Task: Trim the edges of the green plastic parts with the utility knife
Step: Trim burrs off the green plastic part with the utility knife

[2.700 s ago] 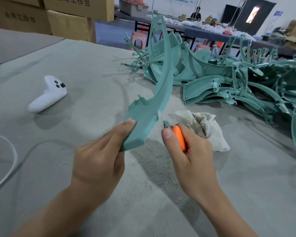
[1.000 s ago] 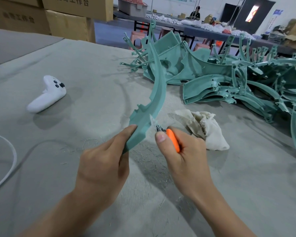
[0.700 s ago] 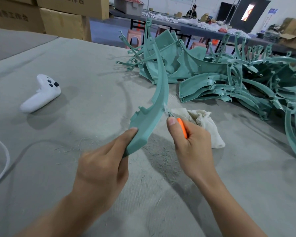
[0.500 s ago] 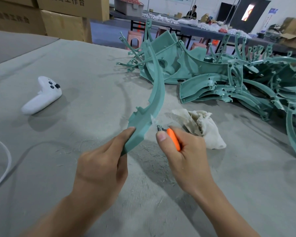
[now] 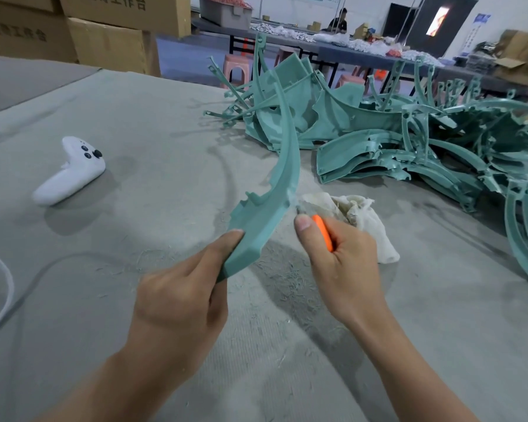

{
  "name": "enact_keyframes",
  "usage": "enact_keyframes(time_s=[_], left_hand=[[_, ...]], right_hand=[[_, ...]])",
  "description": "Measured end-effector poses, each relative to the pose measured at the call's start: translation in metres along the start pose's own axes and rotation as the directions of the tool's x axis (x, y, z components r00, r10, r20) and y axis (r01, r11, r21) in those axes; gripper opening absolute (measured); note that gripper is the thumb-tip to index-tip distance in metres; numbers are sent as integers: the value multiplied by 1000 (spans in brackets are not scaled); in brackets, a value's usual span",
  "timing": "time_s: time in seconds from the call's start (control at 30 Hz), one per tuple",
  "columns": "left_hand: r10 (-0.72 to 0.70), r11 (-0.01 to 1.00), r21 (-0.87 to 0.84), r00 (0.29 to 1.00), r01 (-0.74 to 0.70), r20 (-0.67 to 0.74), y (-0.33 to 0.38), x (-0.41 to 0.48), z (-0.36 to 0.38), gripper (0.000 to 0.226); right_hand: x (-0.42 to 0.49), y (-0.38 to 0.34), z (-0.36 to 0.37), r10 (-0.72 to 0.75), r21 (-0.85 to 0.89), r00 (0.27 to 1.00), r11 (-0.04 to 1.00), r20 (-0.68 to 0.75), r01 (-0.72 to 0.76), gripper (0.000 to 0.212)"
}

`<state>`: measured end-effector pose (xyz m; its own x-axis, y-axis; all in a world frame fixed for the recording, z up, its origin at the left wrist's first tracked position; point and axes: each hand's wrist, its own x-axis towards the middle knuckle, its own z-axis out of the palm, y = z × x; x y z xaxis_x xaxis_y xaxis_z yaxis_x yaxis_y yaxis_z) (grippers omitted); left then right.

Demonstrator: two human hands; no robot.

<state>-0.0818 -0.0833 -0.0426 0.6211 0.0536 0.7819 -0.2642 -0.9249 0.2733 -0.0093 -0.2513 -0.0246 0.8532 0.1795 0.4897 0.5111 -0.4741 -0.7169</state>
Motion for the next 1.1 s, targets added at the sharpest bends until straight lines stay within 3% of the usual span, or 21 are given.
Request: enact_keyframes(time_s=[0.13,0.37,0.53,0.6,0.73,0.87,1.1], left_hand=[[-19,1000,11,1000,19,-21,-4,-1,0,35],[66,995,-70,997,-69,-45,-1,-3,0,37],[86,995,-41,995,-88,-50,4,-1,-2,37],[86,996,-32,995,-87,-43,4,0,-3,37],[122,991,-50,992,-124,-41,1,0,-2,40],[168,985,-39,984,-170,-50,-2,0,2,41],[173,983,-53,984,-175,-36,-2,0,2,43]], right_hand=[[-9,-5,6,-42,1,998,999,42,42,57],[10,4,-7,62,21,996,998,-68,-61,55],[18,12,-12,196,124,972,976,-126,-181,72],[17,8,-13,268,271,961,933,-75,-239,73],[13,-2,-16,366,555,919,738,148,-383,52],[10,-8,-18,287,652,903,625,320,-429,34],[11,-4,-26,150,699,921,611,359,-372,22]])
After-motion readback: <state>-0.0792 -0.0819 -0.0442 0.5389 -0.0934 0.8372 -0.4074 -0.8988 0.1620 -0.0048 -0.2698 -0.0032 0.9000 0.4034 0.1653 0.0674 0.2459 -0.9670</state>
